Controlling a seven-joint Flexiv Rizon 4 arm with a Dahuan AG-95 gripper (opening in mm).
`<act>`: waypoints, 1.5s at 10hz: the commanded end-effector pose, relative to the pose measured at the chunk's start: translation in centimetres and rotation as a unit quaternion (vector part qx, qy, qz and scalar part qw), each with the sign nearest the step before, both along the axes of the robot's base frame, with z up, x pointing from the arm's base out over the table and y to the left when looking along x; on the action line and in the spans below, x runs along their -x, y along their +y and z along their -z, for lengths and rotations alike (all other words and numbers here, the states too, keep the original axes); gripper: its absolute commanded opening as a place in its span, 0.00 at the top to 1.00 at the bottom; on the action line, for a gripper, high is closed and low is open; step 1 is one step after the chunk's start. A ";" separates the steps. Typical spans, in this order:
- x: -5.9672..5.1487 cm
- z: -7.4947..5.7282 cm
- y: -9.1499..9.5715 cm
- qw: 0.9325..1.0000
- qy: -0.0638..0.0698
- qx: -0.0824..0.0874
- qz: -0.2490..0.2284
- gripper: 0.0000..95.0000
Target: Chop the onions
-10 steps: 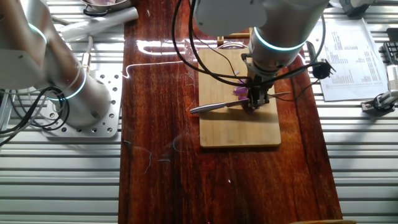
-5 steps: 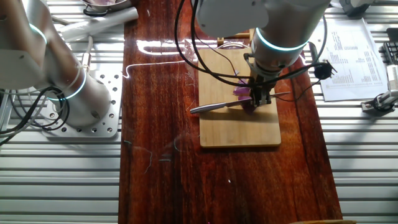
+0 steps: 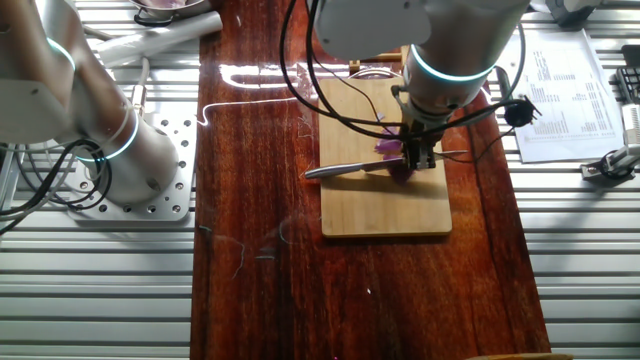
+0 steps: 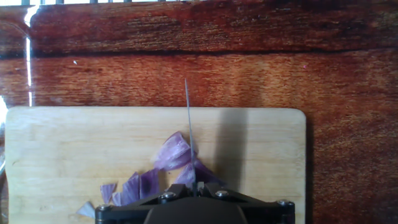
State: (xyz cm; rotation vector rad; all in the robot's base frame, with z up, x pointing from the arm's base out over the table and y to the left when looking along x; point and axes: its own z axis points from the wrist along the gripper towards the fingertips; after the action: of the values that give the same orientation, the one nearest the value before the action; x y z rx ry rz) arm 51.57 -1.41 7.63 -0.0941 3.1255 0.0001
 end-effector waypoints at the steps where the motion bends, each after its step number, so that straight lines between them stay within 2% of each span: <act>1: 0.1 -0.6 0.1 1.000 0.006 -0.002 0.000 1.00; 4: 0.3 -1.5 0.2 1.000 0.014 -0.005 0.001 1.00; 6: 0.2 -1.3 0.2 1.000 0.016 -0.007 -0.002 1.00; 8: 0.1 -0.4 0.1 1.000 0.018 -0.009 -0.007 1.00; 9: 0.0 0.7 -0.1 1.000 0.021 -0.008 -0.009 1.00; 10: -0.2 3.0 -0.3 1.000 0.024 -0.013 -0.007 1.00; 11: -0.2 3.7 -0.3 1.000 0.023 -0.019 -0.004 1.00; 12: -0.5 4.1 -0.2 0.999 0.030 -0.020 -0.004 1.00; 13: -0.6 3.4 -0.1 0.999 0.040 -0.023 -0.003 1.00; 15: -0.6 1.7 0.0 0.999 0.047 -0.021 -0.007 1.00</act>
State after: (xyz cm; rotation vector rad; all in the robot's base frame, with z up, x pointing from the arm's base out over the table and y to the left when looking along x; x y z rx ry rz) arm 52.43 -1.16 4.98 -0.1170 3.2245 0.0842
